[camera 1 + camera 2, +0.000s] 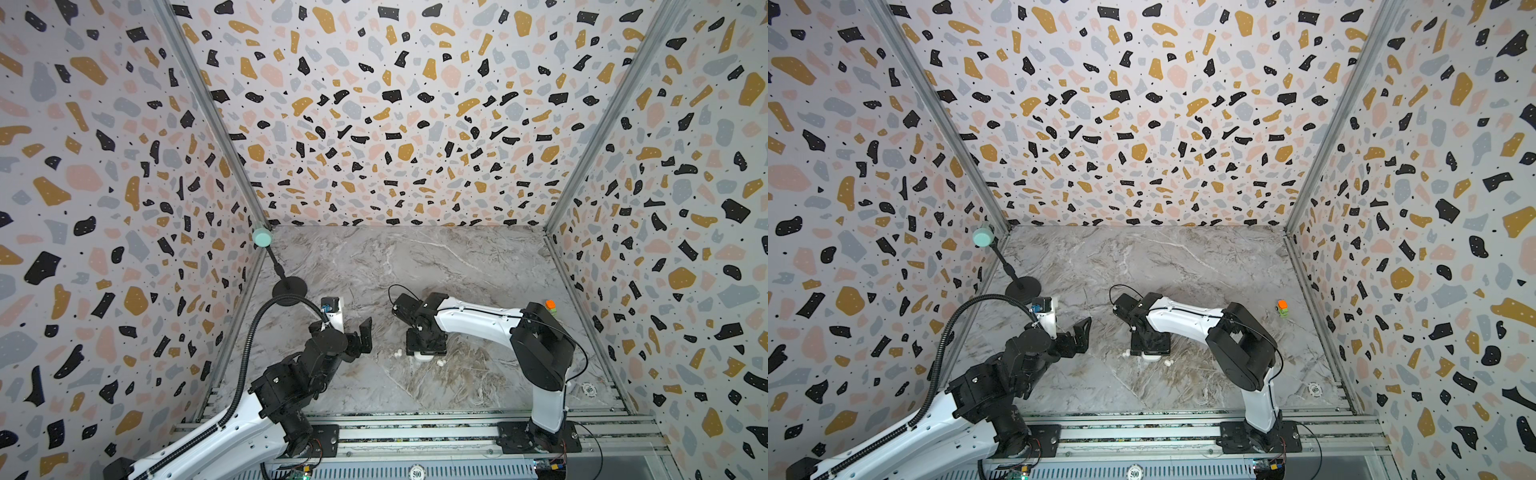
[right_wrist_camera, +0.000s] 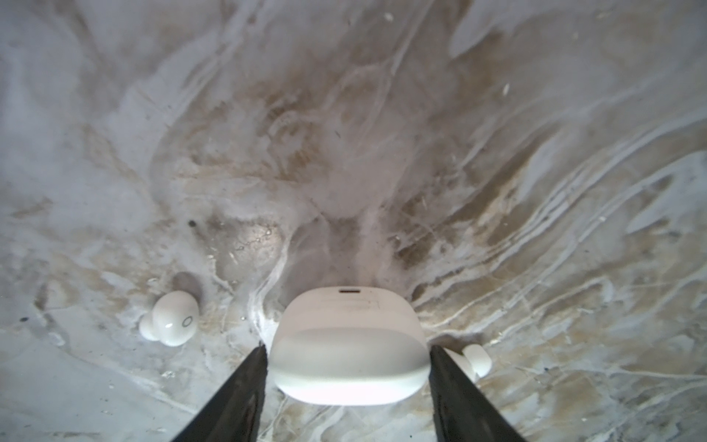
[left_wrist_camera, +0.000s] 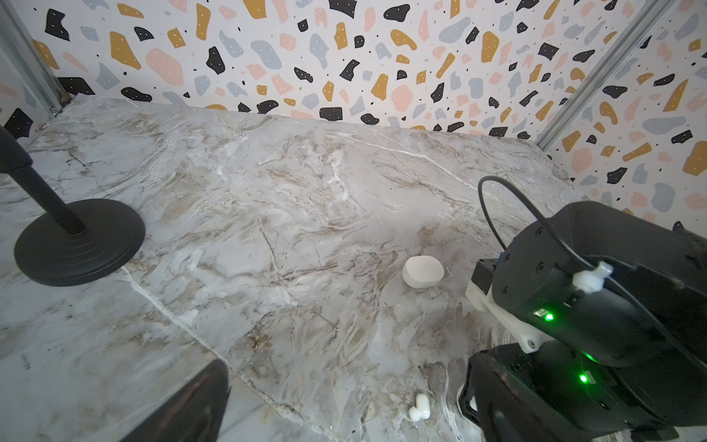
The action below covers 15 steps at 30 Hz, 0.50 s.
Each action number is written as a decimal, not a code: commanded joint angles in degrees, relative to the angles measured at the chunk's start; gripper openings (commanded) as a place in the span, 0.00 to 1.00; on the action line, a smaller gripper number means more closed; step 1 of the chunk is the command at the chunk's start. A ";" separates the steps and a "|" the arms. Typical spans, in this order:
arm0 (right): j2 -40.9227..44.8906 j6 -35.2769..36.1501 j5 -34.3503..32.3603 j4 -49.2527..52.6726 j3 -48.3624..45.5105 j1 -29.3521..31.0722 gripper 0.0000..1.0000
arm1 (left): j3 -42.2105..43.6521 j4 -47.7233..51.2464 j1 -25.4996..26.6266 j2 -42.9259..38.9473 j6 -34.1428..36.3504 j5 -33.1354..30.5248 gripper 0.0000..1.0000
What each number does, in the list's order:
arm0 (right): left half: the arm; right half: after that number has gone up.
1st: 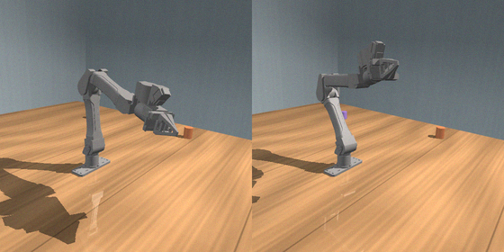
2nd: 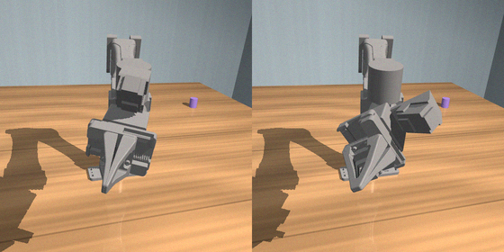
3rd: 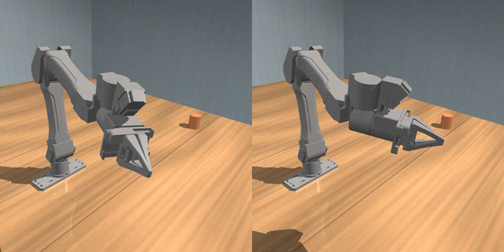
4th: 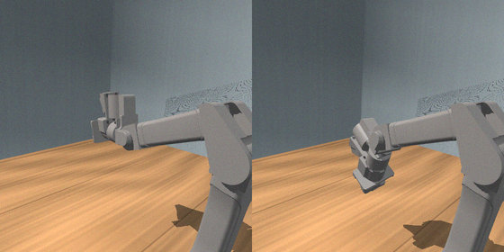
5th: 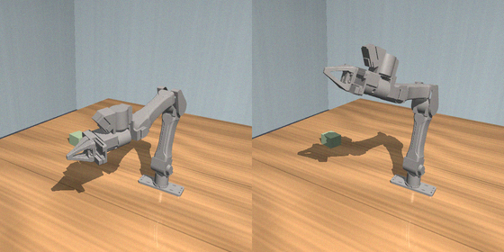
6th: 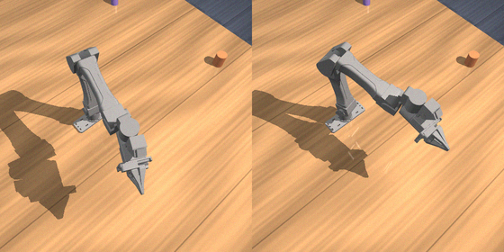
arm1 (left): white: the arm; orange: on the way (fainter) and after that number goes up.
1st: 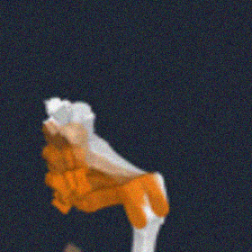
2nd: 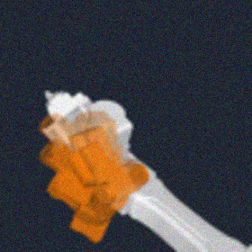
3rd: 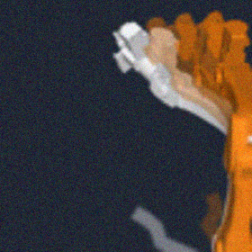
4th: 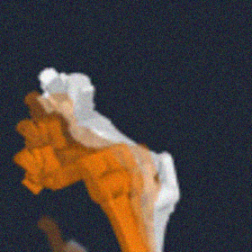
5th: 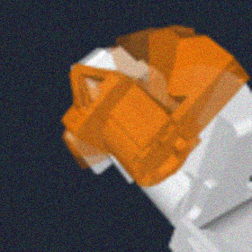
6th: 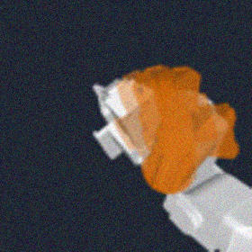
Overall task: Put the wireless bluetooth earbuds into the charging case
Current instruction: 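Close the right gripper on the white case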
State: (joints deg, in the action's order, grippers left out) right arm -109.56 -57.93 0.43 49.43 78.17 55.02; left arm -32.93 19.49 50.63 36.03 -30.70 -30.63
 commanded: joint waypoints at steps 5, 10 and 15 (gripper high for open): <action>0.55 0.09 -0.43 0.54 -0.21 0.26 0.68 | 0.00 -0.55 -0.26 0.14 0.20 -0.66 1.00; 0.85 -0.15 -0.29 0.01 -0.80 0.26 0.69 | -0.03 -0.51 -0.25 0.30 0.12 -0.66 1.00; 0.84 -0.21 0.00 -0.34 -1.18 0.26 0.70 | -0.01 -0.50 -0.23 0.40 0.11 -0.62 1.00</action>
State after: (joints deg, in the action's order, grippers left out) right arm -109.56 -57.95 0.51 48.47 77.52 55.05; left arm -32.93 19.51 50.63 36.45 -30.70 -30.61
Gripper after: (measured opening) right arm 0.696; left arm 0.996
